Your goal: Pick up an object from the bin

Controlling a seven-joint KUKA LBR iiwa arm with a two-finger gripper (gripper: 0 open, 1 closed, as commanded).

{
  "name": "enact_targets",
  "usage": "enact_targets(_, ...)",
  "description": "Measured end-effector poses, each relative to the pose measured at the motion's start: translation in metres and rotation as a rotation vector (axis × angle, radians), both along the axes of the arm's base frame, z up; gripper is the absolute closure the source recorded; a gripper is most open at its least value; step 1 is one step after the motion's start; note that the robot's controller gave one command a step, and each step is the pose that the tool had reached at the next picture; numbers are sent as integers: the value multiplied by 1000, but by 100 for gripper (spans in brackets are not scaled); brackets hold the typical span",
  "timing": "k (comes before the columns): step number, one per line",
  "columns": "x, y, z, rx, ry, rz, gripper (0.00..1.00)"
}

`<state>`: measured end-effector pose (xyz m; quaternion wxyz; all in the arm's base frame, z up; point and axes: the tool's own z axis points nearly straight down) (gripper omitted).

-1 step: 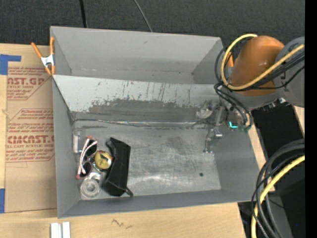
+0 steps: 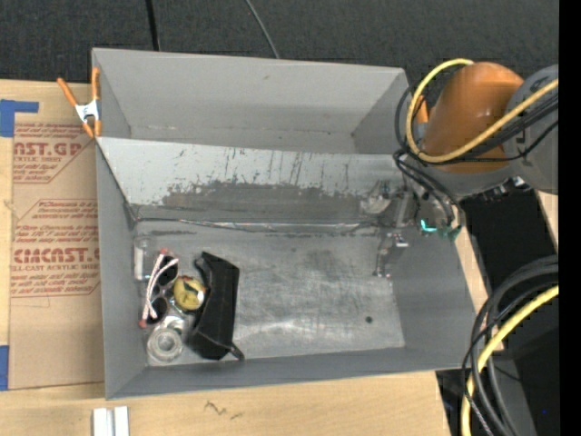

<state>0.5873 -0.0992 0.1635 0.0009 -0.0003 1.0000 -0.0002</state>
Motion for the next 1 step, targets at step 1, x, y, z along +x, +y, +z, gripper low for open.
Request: enact_targets(1, -18, 10, 13, 0, 6, 80, 0)
